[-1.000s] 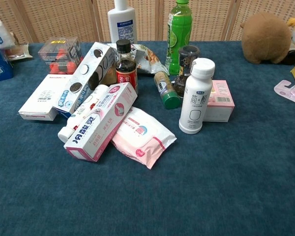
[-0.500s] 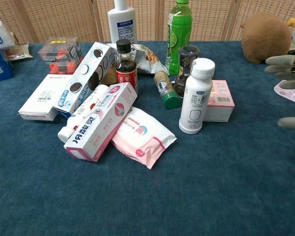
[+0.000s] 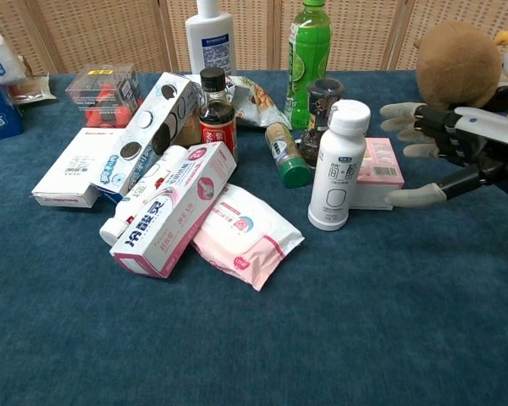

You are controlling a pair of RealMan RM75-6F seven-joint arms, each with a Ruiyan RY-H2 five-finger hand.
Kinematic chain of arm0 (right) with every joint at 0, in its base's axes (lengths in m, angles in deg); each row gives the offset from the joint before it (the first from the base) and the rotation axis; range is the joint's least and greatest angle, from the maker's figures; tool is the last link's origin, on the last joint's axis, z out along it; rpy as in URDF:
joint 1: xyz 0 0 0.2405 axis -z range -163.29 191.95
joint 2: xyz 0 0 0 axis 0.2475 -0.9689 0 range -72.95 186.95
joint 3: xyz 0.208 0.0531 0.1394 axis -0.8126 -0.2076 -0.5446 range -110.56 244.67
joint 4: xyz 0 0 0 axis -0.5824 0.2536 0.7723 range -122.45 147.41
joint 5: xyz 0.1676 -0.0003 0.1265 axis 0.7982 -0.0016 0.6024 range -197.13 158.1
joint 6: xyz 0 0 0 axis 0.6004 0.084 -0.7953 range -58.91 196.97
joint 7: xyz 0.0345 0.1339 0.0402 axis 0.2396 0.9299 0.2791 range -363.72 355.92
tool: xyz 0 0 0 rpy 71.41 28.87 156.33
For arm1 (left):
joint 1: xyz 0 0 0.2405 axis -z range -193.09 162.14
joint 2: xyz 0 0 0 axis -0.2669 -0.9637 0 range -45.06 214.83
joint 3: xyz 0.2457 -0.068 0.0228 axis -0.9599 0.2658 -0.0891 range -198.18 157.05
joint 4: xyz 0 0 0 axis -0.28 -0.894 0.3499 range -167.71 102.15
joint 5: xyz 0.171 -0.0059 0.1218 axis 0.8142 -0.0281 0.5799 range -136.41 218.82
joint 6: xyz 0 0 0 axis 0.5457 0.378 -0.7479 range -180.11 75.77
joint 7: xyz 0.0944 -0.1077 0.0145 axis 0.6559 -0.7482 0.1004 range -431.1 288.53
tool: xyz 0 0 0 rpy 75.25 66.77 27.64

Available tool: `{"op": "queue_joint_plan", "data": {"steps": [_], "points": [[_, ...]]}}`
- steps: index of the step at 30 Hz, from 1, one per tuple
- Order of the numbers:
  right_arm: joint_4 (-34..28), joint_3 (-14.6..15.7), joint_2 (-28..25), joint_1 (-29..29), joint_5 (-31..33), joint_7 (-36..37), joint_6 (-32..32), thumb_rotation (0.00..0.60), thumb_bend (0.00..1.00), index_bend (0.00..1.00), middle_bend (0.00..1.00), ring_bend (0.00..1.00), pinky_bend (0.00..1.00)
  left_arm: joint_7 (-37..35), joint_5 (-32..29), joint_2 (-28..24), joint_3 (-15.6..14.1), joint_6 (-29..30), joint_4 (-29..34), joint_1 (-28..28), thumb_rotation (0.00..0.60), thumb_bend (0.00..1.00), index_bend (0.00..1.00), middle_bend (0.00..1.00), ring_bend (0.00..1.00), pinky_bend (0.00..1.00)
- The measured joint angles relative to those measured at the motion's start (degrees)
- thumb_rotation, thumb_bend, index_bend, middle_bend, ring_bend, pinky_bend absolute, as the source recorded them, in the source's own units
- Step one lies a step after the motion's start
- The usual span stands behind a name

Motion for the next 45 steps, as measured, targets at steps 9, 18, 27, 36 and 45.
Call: {"op": "queue_joint_plan", "data": {"steps": [9,18,27,36,45], "points": [[1.24,-1.90,4.64,-2.68,2.26,-1.01,1.70,0.600,0.00,0.00,0.00,0.00,0.04,1.06,-1.70,0.28,0.16,-0.81,-0.09,0.19,0.600,0.00,0.00,0.00,0.00,0.00],[4.35,-3.64,9.47,-5.32,3.59,-1.17,2.78,0.600,0.00,0.02,0.12,0.05,0.20,1.39,-3.64,0.58,0.58,-1.80,-0.33,0.57,0.600,0.00,0.00,0.00,0.00,0.00],[10.55,-3.50,15.32,-5.54,3.00,-1.36,-0.57,0.600,0.00,0.63,0.82,0.58,0.79,1.50,-4.87,0.82,1.00,-2.45,-0.60,0.82,0.600,0.00,0.00,0.00,0.00,0.00],[9.97,-3.29,14.52,-4.87,1.60,0.05,-2.06,0.600,0.04,0.65,0.84,0.59,0.81,0.86,-4.17,0.64,0.99,-1.79,-0.66,0.42,0.600,0.00,0.00,0.00,0.00,0.00],[1.86,-5.12,10.15,-4.74,0.63,-3.75,-4.52,0.600,0.04,0.65,0.84,0.59,0.81,0.53,-3.47,0.49,0.95,-1.36,-0.44,0.22,0.600,0.00,0.00,0.00,0.00,0.00]]}}
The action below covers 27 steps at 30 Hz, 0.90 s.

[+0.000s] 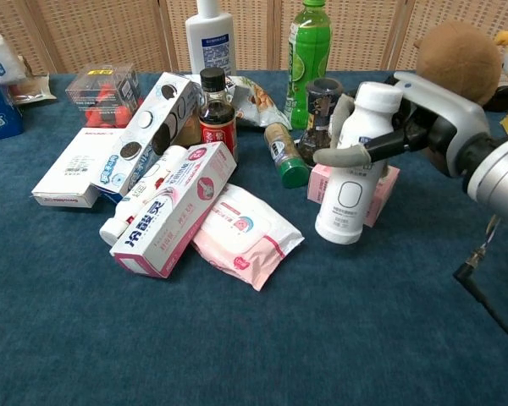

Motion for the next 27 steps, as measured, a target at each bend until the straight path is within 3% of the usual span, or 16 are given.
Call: {"op": "queue_joint_plan", "data": {"steps": [16,27], "points": [[-14.81,-5.94,-4.88,-2.96,2.96,-14.45,-3.01,0.600,0.04,0.65,0.84,0.59,0.81,-2.50,1.51,-0.64,-0.23,1.93,-0.43,-0.90,0.600,0.00,0.00,0.00,0.00,0.00],[-17.24,-6.24,-5.72,-3.90,5.70,-17.32,-3.83,0.600,0.04,0.65,0.84,0.59,0.81,-3.20,1.93,-0.96,-0.43,3.23,-0.68,-1.58,0.600,0.00,0.00,0.00,0.00,0.00]]}}
